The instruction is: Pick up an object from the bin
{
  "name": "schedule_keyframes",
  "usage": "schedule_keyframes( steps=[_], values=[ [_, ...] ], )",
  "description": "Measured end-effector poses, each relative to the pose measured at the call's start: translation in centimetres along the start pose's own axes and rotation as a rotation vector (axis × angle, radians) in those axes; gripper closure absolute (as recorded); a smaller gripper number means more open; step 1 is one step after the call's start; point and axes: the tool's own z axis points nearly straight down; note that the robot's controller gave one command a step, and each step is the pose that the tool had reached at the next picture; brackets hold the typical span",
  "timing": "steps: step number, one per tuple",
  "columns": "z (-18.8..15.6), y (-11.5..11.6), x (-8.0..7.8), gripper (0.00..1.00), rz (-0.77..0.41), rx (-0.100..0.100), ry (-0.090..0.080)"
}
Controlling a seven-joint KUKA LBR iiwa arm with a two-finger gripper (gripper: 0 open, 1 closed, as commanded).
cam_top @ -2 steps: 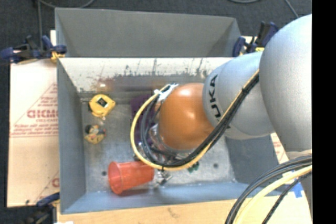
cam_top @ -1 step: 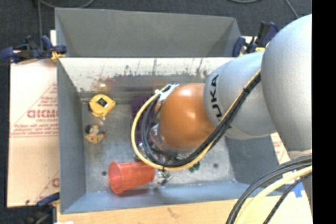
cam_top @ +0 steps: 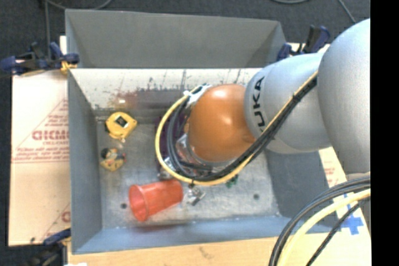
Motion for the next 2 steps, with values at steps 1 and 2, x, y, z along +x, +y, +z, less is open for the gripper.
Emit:
schedule_keyframes(
  steps=[1,2],
  values=[
    [-4.6,0.3,0.7,1.00,-0.038,-0.006,0.009],
    [-5.3,-0.1,-0.7,1.00,0.027,0.003,-0.009]
  ],
)
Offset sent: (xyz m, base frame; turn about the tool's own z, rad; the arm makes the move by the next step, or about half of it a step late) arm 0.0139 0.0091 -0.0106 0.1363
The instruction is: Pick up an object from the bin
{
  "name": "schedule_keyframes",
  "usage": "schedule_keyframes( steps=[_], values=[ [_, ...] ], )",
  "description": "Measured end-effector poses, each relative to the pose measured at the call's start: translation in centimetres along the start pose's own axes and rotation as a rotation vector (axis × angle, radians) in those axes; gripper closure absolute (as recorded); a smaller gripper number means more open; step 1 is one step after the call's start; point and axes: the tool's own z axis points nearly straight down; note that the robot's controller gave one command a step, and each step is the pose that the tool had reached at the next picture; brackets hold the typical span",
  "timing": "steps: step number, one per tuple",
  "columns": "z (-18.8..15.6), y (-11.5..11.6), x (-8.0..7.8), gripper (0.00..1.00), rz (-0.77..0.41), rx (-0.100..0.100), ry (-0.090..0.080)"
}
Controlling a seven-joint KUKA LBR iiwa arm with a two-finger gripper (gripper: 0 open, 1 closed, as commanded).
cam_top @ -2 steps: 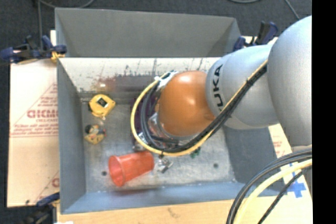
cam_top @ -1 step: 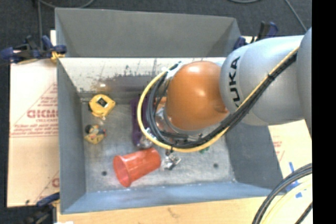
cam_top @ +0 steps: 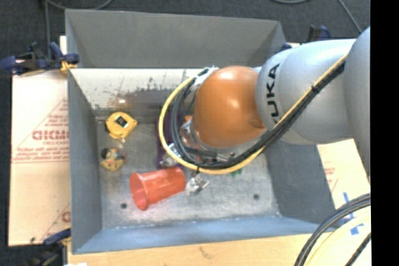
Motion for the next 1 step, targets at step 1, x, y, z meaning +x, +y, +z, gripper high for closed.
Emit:
schedule_keyframes(
  steps=[1],
  values=[
    [-14.64,-0.58,3.39,1.00,-0.056,-0.002,0.007]
  ],
)
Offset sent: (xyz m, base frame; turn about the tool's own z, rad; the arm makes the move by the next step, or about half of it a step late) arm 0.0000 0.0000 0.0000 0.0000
